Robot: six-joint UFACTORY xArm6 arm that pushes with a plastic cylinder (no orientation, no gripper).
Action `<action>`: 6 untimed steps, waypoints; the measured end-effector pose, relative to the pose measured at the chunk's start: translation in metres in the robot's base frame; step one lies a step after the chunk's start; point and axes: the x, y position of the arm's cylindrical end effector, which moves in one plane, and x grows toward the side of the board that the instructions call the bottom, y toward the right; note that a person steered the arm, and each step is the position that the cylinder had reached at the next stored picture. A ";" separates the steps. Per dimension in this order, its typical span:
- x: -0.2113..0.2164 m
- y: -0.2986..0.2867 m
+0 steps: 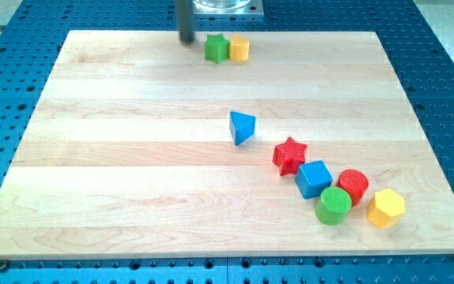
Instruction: Slide the hexagon into the red circle and green circle
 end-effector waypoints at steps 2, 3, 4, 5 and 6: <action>0.094 0.162; 0.142 0.281; 0.232 0.372; 0.324 0.414; 0.381 0.383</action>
